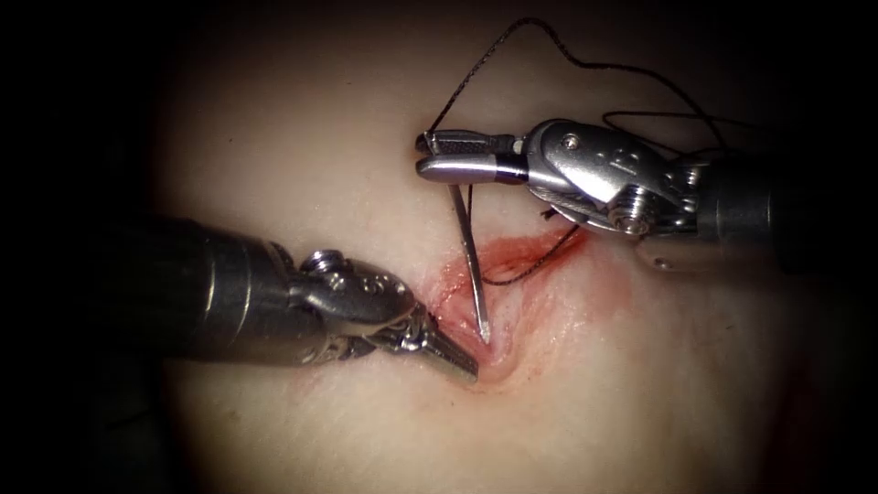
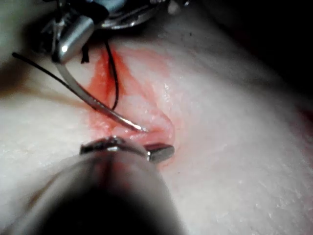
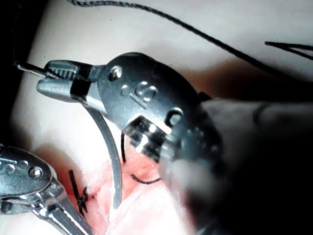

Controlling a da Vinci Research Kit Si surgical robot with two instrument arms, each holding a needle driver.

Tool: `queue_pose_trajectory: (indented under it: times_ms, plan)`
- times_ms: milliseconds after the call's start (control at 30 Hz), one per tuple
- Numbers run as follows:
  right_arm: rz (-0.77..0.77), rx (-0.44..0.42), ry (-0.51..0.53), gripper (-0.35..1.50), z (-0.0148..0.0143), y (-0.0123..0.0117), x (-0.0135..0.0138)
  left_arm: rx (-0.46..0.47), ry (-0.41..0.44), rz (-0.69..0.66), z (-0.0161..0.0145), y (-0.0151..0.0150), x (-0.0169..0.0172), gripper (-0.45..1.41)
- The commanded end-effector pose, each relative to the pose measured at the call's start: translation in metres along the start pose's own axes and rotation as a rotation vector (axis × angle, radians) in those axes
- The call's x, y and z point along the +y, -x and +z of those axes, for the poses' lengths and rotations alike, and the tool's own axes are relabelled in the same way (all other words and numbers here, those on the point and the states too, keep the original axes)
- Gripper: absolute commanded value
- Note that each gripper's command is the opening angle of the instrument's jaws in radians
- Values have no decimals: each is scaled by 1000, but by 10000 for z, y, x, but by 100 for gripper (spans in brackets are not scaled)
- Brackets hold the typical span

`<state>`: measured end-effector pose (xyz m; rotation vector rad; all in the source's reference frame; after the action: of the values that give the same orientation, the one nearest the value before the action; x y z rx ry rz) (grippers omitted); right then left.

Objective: Wound Closure

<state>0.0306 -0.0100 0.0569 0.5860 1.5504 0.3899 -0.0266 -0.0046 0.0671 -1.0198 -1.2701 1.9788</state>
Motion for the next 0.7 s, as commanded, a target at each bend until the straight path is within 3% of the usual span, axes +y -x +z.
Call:
queue_pose_trajectory:
  times_ms: [33, 333, 700]
  plan:
    - [29, 4, 1, -35, 9, 0, 2, 0, 0, 0, 6, 1, -4, -33]
    - [179, 18, 7, -35, 7, 12, -2, -1, 1, 0, 6, 1, -4, -33]
    - [151, -8, 38, -35, 2, 22, -11, 2, -1, 0, 5, 0, -4, -33]
